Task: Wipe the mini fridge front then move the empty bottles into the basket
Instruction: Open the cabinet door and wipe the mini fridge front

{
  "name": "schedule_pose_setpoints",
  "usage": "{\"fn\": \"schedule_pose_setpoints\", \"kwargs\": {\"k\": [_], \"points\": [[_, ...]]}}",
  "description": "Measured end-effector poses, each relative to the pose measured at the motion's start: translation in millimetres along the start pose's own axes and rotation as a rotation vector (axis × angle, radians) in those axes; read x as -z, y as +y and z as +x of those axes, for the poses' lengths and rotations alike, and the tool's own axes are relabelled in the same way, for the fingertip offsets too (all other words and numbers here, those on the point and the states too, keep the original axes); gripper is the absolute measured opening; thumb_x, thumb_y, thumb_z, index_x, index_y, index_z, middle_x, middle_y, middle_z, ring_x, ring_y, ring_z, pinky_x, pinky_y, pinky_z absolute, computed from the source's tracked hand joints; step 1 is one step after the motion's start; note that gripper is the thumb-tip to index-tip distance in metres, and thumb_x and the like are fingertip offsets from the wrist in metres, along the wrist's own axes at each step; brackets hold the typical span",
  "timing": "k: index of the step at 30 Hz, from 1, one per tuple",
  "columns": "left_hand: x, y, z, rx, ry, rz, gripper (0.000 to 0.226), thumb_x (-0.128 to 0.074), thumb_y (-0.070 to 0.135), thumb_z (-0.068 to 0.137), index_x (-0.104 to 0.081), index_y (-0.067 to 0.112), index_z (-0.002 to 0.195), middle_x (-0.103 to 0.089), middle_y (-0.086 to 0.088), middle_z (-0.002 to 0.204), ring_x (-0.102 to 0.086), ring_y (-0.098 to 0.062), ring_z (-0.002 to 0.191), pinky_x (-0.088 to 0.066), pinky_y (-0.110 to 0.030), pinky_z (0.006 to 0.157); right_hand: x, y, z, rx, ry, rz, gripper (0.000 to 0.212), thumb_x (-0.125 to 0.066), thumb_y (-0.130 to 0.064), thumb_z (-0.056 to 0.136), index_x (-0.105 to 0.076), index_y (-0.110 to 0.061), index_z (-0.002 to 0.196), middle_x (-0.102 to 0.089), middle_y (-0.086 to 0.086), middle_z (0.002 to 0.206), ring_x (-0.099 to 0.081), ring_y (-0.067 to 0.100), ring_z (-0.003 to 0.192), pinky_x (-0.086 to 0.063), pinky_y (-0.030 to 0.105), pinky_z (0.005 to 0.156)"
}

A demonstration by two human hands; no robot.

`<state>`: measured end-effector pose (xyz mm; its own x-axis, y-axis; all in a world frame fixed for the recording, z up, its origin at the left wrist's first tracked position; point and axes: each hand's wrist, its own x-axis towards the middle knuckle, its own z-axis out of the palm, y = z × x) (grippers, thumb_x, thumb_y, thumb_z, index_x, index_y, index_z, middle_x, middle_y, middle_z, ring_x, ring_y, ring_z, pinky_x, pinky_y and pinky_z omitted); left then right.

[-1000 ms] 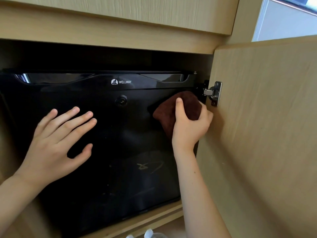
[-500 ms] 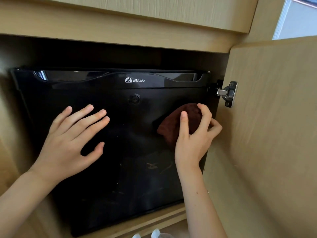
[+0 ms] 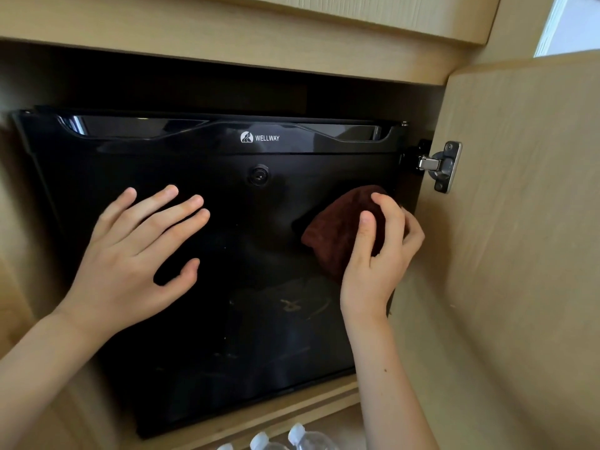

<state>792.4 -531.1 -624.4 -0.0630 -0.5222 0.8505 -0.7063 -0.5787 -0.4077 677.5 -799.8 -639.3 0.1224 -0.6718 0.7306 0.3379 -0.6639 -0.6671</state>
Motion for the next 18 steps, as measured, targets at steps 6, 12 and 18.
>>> {"fn": "schedule_pose_setpoints", "kwargs": {"k": [6, 12, 18], "points": [[1, 1, 0, 0.006, 0.005, -0.005, 0.053, -0.061, 0.031, 0.089, -0.055, 0.018, 0.14, -0.047, 0.004, 0.151, -0.039, -0.023, 0.144, -0.017, -0.048, 0.121, 1, -7, 1, -0.043, -0.012, 0.012, 0.049, -0.075, -0.03, 0.088, -0.056, -0.022, 0.132, -0.049, 0.008, 0.132, -0.047, -0.004, 0.109, -0.04, 0.002, 0.087], [2, 1, 2, 0.007, 0.0, -0.005, 0.053, -0.061, 0.031, 0.09, -0.056, 0.017, 0.14, -0.049, 0.002, 0.15, -0.038, -0.023, 0.144, -0.017, -0.048, 0.121, -24, -38, 40, 0.099, 0.01, 0.018, 0.046, -0.073, -0.038, 0.087, -0.059, -0.024, 0.128, -0.05, 0.007, 0.126, -0.054, 0.01, 0.107, -0.044, 0.007, 0.087], [9, 6, 4, 0.03, -0.025, -0.016, 0.051, -0.061, 0.029, 0.091, -0.056, 0.016, 0.14, -0.051, -0.001, 0.148, -0.037, -0.023, 0.145, -0.019, -0.049, 0.121, -9, 5, -53, -0.206, 0.116, 0.079, 0.045, -0.076, -0.028, 0.087, -0.06, -0.022, 0.129, -0.048, 0.005, 0.124, -0.057, 0.016, 0.107, -0.047, 0.005, 0.083]]}}
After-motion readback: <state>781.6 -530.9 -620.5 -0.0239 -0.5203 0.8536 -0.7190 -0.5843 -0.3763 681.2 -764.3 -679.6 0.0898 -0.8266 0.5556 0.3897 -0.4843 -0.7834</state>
